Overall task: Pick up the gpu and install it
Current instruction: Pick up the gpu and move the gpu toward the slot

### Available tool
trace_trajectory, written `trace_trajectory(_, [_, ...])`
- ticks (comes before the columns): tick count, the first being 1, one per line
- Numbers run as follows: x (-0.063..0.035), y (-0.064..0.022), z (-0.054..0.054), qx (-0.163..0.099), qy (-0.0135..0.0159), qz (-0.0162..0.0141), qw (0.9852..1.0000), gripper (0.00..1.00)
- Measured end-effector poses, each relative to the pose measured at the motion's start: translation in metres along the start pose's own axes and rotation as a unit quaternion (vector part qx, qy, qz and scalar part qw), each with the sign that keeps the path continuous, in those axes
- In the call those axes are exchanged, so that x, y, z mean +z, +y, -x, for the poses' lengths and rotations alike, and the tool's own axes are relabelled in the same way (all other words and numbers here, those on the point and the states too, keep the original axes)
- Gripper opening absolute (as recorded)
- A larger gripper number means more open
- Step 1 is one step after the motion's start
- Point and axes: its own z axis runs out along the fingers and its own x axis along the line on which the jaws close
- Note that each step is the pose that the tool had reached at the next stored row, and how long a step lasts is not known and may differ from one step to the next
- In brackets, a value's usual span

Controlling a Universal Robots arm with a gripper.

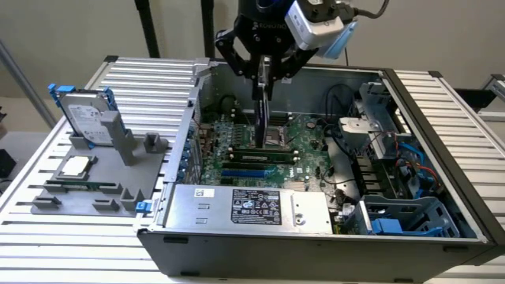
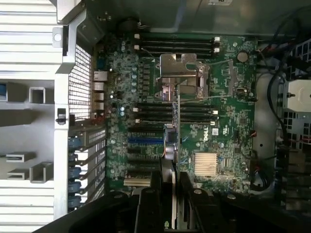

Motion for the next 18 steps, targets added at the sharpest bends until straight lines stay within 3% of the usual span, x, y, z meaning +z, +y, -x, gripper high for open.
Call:
trace_trajectory(6, [0.0102,0.0002,0.0089,0.000,0.0000,-0.0001,1.0000,0.00])
trace_trajectory(18, [0.0102,0.0002,0.0094,0.000,0.0004,-0.0004,1.0000,0.00])
